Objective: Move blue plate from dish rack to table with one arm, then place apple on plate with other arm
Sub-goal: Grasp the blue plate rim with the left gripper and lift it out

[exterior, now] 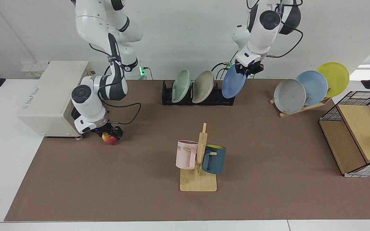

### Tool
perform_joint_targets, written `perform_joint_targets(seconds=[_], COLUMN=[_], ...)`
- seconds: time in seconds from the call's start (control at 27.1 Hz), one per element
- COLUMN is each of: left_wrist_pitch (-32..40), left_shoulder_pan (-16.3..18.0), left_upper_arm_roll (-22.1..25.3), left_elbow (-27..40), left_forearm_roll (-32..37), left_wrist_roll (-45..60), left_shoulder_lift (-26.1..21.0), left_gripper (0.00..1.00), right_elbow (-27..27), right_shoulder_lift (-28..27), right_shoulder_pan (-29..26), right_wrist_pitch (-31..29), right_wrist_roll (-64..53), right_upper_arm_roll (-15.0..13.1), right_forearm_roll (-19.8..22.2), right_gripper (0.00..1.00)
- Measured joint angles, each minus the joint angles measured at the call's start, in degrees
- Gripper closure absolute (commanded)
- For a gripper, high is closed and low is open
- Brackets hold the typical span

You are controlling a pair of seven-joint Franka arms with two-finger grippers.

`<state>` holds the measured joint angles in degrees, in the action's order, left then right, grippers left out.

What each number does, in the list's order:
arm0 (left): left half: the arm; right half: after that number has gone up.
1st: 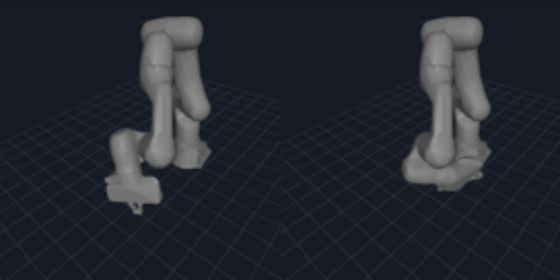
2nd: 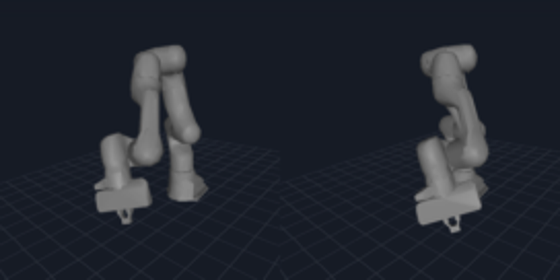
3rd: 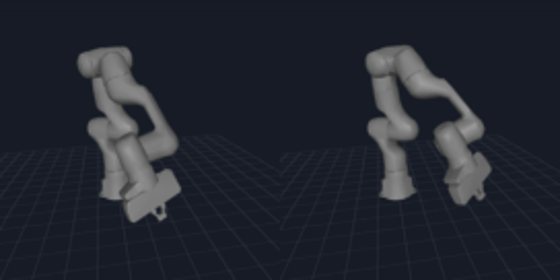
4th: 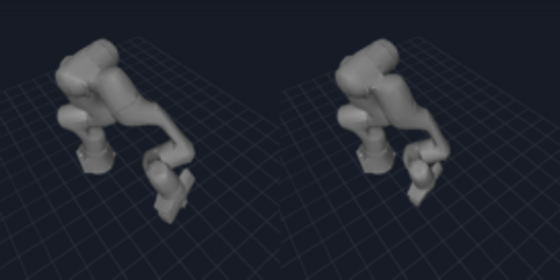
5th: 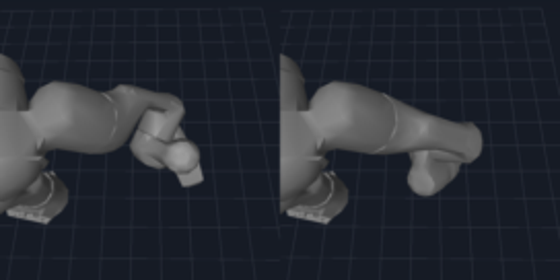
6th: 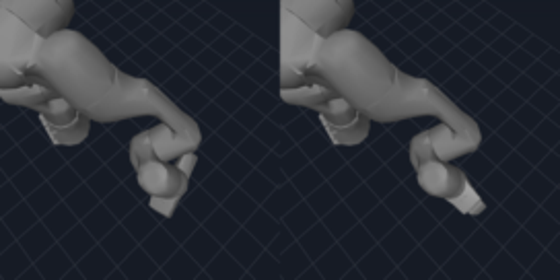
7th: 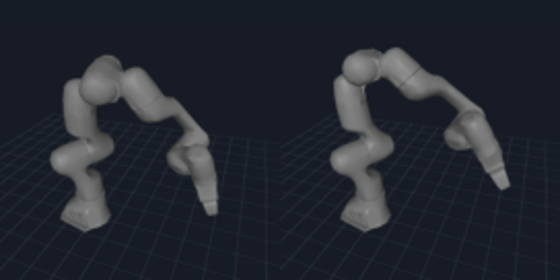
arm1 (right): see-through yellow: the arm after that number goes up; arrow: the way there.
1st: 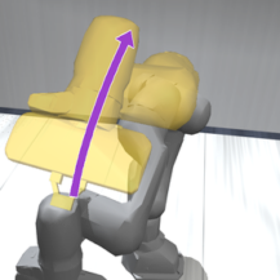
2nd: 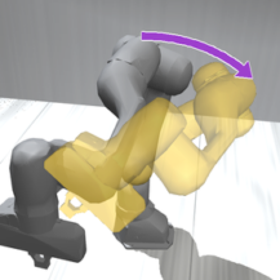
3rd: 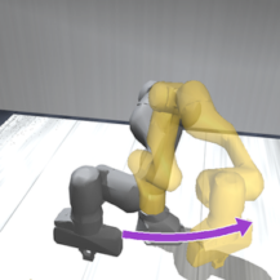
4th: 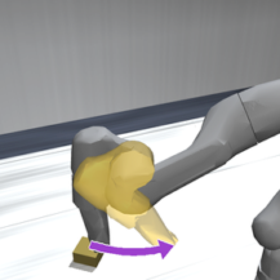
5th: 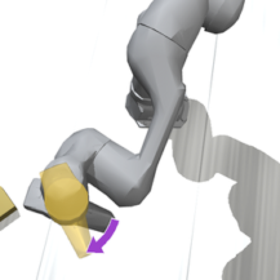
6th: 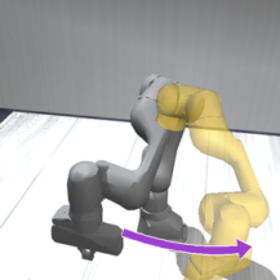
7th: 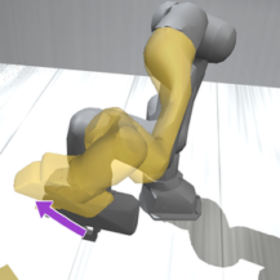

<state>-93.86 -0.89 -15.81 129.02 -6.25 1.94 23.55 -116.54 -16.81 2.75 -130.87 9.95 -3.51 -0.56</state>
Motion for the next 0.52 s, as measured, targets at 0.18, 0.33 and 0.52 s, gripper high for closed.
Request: perform_joint_targets(seconds=[0.18, 0.33, 0.52], left_wrist_pitch=[0.4, -0.1, -3.4], left_shoulder_pan=[0.6, 0.7, 0.7], left_upper_arm_roll=[4.7, 8.3, 10.8], left_elbow=[-4.5, -7.2, -9.2], left_forearm_roll=[0.3, 0.0, -7.1], left_wrist_roll=[-0.3, -1.0, -1.7], left_shoulder_lift=[-0.3, -2.0, -5.7], left_gripper=[1.00, 1.00, 1.00], right_elbow=[-0.3, -0.6, -0.6], right_shoulder_lift=[-0.4, -0.6, -0.6], right_shoulder_pan=[0.0, 0.1, 0.6], right_wrist_pitch=[-0.3, -0.9, -1.0], right_wrist_roll=[0.0, -0.1, -0.1], right_upper_arm_roll=[0.0, 0.2, 0.2], right_forearm_roll=[0.0, 0.0, 0.0], right_gripper=[0.33, 0.87, 0.92])
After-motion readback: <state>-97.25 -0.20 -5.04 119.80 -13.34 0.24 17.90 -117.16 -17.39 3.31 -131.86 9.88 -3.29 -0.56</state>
